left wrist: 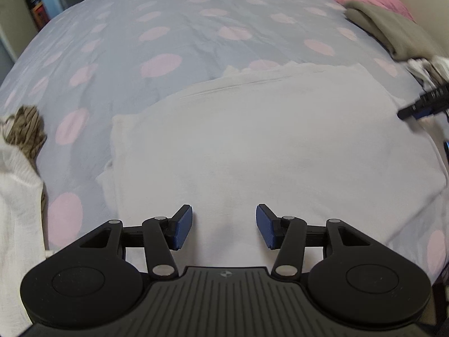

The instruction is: Fold clothes

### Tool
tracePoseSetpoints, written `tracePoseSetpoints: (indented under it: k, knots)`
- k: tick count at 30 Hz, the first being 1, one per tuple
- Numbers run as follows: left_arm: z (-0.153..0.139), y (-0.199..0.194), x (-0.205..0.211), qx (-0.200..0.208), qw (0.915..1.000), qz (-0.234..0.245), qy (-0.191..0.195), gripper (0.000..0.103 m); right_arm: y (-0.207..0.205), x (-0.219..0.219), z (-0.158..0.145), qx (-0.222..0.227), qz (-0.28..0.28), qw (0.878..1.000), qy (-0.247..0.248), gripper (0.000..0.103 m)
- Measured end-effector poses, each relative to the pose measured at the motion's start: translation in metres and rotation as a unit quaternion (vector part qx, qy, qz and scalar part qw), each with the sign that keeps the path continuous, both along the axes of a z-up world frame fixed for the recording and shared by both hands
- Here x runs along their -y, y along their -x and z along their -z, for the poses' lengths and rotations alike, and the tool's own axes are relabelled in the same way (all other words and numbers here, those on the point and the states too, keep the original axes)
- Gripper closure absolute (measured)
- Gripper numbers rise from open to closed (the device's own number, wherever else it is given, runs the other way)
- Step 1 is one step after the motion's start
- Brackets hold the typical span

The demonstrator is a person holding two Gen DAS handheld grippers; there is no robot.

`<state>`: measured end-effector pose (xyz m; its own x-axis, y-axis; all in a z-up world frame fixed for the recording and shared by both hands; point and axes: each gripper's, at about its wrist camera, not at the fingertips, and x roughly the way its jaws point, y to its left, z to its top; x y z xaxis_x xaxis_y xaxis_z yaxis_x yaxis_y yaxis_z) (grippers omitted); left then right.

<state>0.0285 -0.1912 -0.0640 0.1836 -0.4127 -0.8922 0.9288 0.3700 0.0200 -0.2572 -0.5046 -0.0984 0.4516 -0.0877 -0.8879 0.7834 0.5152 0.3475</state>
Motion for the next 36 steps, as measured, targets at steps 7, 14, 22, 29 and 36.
tracePoseSetpoints:
  k: [7, 14, 22, 29, 36]
  knots:
    - [-0.002, -0.021, -0.014, -0.019, 0.9985, -0.05, 0.016, 0.055, -0.018, -0.009, -0.011, -0.006, -0.032, 0.999, 0.014, 0.085]
    - [-0.013, -0.023, -0.027, -0.009, 0.9979, -0.053, 0.035, 0.055, -0.04, -0.028, -0.059, 0.054, -0.058, 0.997, 0.017, 0.086]
    - [-0.022, -0.03, -0.041, -0.009, 0.9964, -0.062, 0.056, 0.055, -0.085, -0.058, -0.108, 0.124, -0.089, 0.988, 0.011, 0.086]
    - [-0.028, -0.038, -0.054, -0.003, 0.9949, -0.071, 0.072, 0.055, -0.147, -0.09, -0.127, 0.159, -0.132, 0.978, -0.007, 0.086]
    - [-0.029, -0.052, -0.066, -0.007, 0.9938, -0.081, 0.075, 0.06, -0.218, -0.131, -0.133, 0.179, -0.181, 0.967, -0.026, 0.086]
